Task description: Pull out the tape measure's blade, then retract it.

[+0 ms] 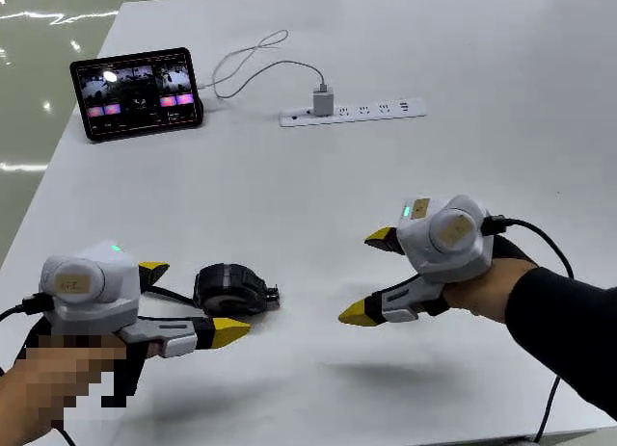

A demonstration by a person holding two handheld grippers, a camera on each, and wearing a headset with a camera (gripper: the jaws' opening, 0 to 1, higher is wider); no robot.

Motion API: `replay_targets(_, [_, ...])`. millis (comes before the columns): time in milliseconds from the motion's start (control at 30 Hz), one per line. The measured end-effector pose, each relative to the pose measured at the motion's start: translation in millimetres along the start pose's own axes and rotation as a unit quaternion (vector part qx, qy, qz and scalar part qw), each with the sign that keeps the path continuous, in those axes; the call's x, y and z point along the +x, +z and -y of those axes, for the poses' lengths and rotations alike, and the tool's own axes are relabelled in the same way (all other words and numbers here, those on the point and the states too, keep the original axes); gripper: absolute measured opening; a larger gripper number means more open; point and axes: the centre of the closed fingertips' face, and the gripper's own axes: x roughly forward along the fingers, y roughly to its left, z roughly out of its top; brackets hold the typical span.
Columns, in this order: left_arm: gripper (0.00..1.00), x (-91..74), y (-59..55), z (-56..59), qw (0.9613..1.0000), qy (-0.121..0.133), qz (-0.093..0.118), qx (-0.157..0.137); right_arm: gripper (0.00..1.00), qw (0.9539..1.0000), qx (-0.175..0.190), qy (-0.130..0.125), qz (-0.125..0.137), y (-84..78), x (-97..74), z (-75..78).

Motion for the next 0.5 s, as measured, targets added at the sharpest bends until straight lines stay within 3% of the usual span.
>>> replay_targets(267, [0.99,-10.8,-4.7,-11.5,0.9998,0.013,-0.004,0.017,0.77,0.9998,0.017,-0.012,0.006,-15.6,-23.9,4.5])
replay_targets(433, [0.99,-16.4,-10.3,-14.9,0.9994,0.017,-0.003,0.029,0.81,0.9994,0.026,-0.024,0.001,-33.8,-38.2,8.4])
replay_targets(500, [0.99,-18.1,-15.7,-15.9,0.9993,0.017,-0.015,0.03,0.81,0.9992,0.034,-0.023,-0.005,-42.7,-43.9,9.4])
